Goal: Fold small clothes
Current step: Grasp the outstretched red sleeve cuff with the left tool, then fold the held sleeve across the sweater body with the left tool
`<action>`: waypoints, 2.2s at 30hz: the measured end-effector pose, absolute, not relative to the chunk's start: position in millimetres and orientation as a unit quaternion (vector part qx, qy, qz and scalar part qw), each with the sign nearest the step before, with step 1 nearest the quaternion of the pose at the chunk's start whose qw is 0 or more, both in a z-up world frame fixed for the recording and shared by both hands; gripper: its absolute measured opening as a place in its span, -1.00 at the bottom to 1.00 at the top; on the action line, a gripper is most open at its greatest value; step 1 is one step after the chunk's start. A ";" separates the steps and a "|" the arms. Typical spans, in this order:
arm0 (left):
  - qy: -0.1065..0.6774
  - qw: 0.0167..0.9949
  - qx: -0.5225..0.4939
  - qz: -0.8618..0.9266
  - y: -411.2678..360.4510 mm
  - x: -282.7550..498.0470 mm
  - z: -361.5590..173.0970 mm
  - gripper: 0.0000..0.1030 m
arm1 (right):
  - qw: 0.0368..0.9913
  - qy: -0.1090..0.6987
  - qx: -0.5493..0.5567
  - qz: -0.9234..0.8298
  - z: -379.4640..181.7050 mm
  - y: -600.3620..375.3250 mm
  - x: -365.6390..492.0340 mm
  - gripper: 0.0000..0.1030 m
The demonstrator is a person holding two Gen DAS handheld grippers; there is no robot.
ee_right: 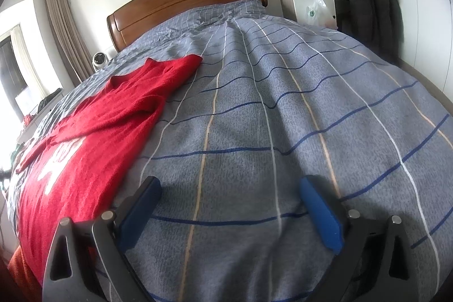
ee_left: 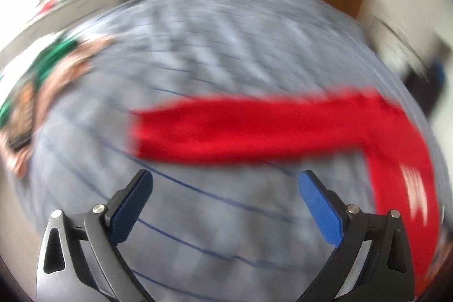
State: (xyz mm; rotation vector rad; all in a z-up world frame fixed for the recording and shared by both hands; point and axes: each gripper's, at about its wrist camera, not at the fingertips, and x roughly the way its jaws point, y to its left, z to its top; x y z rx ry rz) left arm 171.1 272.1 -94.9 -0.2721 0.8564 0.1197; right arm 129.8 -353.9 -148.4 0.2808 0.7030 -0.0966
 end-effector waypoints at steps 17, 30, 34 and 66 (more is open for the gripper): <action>0.489 0.852 -0.172 0.075 266.1 252.5 -78.4 -0.84 | 0.927 0.348 0.128 -0.052 -148.9 -351.3 132.2 0.91; 0.381 0.888 0.021 -0.258 -91.0 272.9 72.8 -0.15 | 0.927 0.354 0.118 -0.052 -151.6 -349.7 135.2 0.94; 0.396 0.874 0.017 -0.281 -108.7 261.4 30.0 0.61 | 0.926 0.354 0.117 -0.051 -151.0 -348.1 136.9 0.94; 0.411 0.906 -0.008 -0.102 37.1 228.7 -157.7 -0.93 | 0.929 0.352 0.103 -0.060 -152.6 -344.0 138.4 0.94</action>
